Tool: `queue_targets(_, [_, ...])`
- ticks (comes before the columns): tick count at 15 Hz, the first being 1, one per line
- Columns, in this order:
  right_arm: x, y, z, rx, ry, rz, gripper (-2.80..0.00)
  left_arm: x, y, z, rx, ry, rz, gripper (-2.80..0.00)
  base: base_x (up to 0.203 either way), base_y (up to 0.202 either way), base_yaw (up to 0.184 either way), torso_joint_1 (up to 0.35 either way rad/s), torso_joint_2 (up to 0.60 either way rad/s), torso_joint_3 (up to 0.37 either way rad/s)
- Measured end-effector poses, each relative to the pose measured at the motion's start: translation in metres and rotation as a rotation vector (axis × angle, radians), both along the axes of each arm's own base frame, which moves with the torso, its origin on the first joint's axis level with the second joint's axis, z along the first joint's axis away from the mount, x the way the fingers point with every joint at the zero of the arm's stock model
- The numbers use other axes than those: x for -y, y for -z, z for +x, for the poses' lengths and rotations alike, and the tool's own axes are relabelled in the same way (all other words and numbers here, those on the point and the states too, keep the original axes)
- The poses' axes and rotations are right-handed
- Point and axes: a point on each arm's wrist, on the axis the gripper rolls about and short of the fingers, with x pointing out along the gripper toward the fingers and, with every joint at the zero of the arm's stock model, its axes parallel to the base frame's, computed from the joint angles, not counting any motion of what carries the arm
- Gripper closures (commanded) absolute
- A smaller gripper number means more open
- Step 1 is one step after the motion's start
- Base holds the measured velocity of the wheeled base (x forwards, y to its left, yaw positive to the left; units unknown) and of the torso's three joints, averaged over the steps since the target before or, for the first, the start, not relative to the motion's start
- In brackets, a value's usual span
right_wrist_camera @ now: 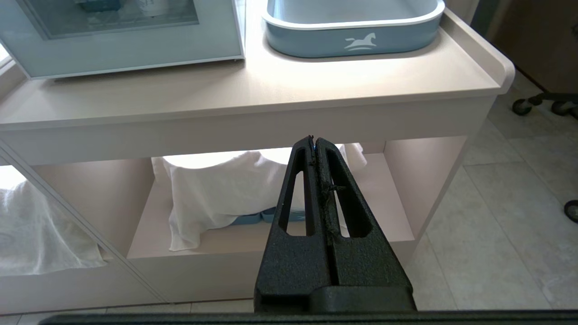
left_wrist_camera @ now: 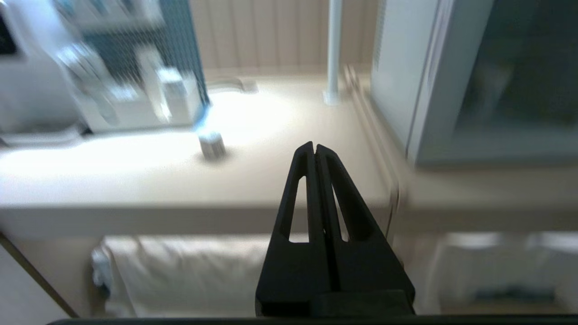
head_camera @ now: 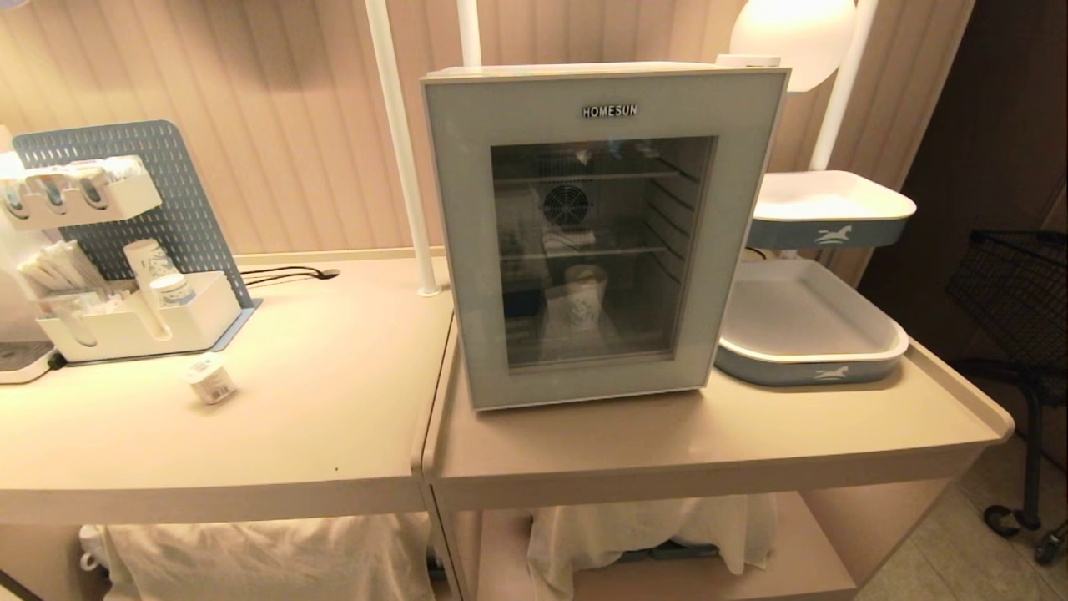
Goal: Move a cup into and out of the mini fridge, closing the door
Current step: Open the freezer door
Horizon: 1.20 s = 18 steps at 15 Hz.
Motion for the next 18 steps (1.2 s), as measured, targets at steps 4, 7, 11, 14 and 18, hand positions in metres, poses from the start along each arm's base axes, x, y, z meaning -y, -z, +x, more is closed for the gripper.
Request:
queue_targets(4, [0.0, 0.0, 0.0, 0.0, -0.001, 0.0, 0.0, -0.001, -0.14, -0.005, -0.003, -0.048, -0.103, 0.0, 0.0, 0.0, 0.0, 0.0, 0.0, 0.0])
queue_targets(7, [0.0, 0.0, 0.0, 0.0, -0.001, -0.001, 0.0, 0.001, -0.186, 0.098, -0.282, 0.057, -0.155, -2.8, 0.0, 0.0, 0.0, 0.0, 0.0, 0.0])
queue_targets(11, [0.0, 0.0, 0.0, -0.001, -0.001, -0.002, 0.0, -0.005, -0.185, 0.242, -0.445, 0.471, -0.192, -2.8, 0.0, 0.0, 0.0, 0.0, 0.0, 0.0])
queue_targets(14, [0.0, 0.0, 0.0, 0.0, -0.002, 0.0, 0.0, -0.026, -0.149, 0.335, -0.475, 0.89, -0.249, -2.8, 0.0, 0.0, 0.0, 0.0, 0.0, 0.0])
queue_targets(18, [0.0, 0.0, 0.0, 0.001, -0.002, 0.0, 0.0, -0.037, -0.06, 0.405, -0.428, 1.338, -0.218, -2.8, 0.0, 0.0, 0.0, 0.0, 0.0, 0.0])
